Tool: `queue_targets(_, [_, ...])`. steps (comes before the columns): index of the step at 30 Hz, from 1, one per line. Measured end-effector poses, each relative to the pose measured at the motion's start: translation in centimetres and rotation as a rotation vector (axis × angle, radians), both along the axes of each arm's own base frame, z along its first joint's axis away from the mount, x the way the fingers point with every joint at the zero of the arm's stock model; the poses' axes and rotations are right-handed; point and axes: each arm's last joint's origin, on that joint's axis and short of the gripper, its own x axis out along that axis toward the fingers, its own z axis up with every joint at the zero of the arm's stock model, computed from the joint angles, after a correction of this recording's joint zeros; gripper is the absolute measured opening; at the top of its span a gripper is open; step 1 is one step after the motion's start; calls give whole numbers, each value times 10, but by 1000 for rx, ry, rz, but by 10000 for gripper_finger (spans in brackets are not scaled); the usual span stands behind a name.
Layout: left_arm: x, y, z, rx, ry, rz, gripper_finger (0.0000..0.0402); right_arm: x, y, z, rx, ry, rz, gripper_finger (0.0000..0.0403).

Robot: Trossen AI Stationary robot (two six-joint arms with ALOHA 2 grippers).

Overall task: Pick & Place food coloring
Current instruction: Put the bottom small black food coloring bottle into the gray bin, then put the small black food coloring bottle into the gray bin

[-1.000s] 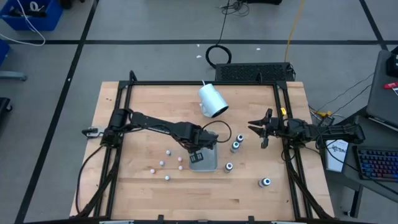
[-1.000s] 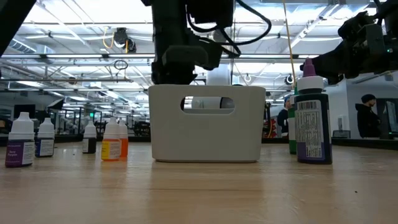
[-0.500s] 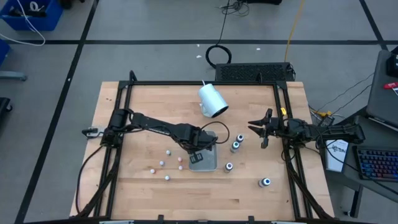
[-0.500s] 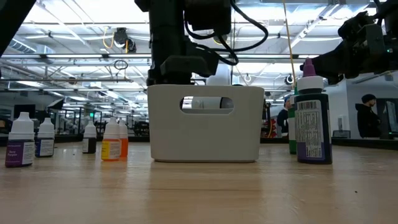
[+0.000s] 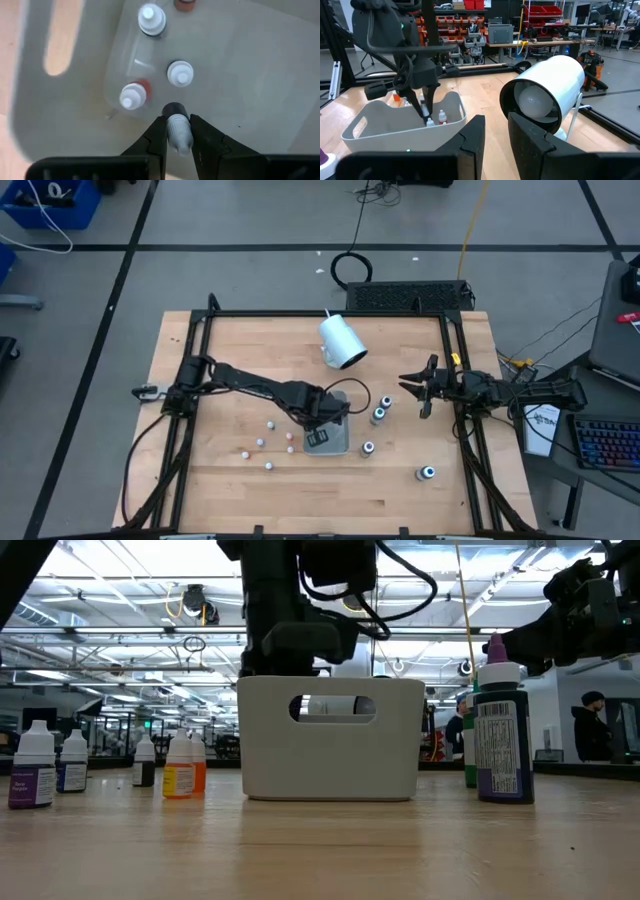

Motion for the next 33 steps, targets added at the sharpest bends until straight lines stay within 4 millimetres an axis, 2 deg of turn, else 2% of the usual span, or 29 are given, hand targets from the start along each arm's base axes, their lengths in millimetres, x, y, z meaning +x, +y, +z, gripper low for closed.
queue_targets(7, [5,-2,-16,-20,25,-8,63,0,0,0,0,0,0,77])
queue_targets(12, [6,-1,-18,-17,19,-5,64,0,0,-1,0,7,0,77])
queue_targets(23, [6,-3,-21,-45,34,-10,165,0,0,-1,0,7,0,77])
queue_targets(28, [5,-3,-17,-46,25,-10,183,0,0,-1,0,7,0,77])
queue_targets(33, [3,-2,-1,-49,-26,-9,185,0,0,-1,0,7,0,77])
